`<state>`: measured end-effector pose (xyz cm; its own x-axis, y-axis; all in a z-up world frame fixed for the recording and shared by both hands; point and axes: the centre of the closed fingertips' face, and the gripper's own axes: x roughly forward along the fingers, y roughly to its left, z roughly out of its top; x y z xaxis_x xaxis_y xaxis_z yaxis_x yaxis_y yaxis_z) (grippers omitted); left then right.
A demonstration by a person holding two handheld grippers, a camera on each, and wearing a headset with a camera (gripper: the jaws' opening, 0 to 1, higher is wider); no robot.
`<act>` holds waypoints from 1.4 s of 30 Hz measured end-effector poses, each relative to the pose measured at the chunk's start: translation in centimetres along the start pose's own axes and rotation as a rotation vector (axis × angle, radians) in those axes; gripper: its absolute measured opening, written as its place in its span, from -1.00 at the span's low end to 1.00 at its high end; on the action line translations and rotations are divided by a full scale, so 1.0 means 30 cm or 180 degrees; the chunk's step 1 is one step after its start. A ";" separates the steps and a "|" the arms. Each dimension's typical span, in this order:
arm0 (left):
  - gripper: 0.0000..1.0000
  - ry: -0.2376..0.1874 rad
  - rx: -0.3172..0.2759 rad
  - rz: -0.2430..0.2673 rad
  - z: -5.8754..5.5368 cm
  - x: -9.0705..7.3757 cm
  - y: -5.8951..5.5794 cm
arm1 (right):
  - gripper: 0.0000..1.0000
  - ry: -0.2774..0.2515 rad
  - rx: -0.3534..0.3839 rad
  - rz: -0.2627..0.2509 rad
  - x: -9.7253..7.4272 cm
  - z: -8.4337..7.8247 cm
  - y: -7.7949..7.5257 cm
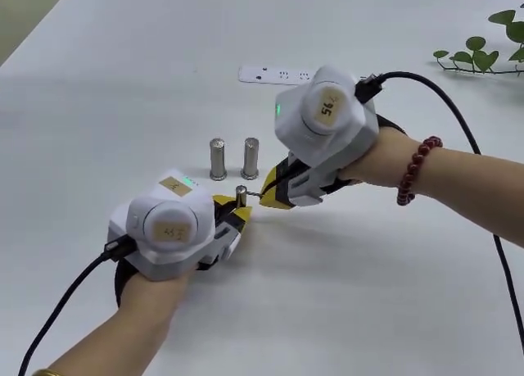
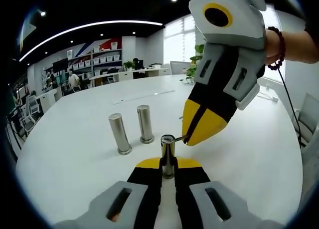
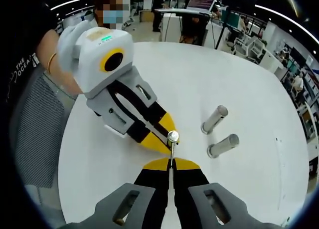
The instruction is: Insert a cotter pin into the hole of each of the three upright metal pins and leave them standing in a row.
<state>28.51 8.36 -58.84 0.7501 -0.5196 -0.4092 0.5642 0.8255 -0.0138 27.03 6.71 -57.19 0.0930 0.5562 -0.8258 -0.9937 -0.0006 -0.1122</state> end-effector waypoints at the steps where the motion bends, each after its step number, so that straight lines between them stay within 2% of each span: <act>1: -0.89 -0.0002 -0.0003 -0.0001 0.000 0.000 0.000 | -1.00 -0.0012 0.0006 -0.0001 0.000 0.000 0.000; 10: -0.90 -0.0015 -0.0012 0.0018 -0.001 -0.003 0.002 | -1.00 -0.0078 0.0022 0.0025 0.005 0.010 -0.001; 11: -0.90 -0.0021 -0.0022 0.0015 0.000 -0.002 0.001 | -1.00 -0.0129 0.0016 0.0019 0.005 0.022 -0.002; 20: -0.90 -0.0020 -0.0013 0.0011 0.002 0.001 -0.005 | -1.00 -0.0082 -0.0075 0.0023 0.022 0.041 -0.008; 26: -0.89 -0.0029 -0.0023 0.0027 0.002 0.003 -0.006 | -1.00 -0.0117 -0.0010 -0.0009 0.021 0.041 -0.015; 29: -0.89 -0.0029 -0.0028 0.0040 0.002 0.002 -0.006 | -0.87 -0.0058 0.0015 -0.0037 0.023 0.025 -0.019; 33: -0.89 -0.0032 -0.0037 0.0052 0.002 0.003 -0.006 | -0.84 -0.0104 0.0060 -0.0046 0.008 0.023 -0.016; 42: -0.89 -0.0037 -0.0054 0.0074 0.001 0.004 -0.004 | -0.98 -0.0139 0.0072 -0.0102 -0.026 0.023 -0.019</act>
<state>28.53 8.20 -58.85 0.7670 -0.5026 -0.3989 0.5407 0.8410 -0.0200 27.48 6.87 -56.10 0.1226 0.5913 -0.7971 -0.9914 0.0365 -0.1254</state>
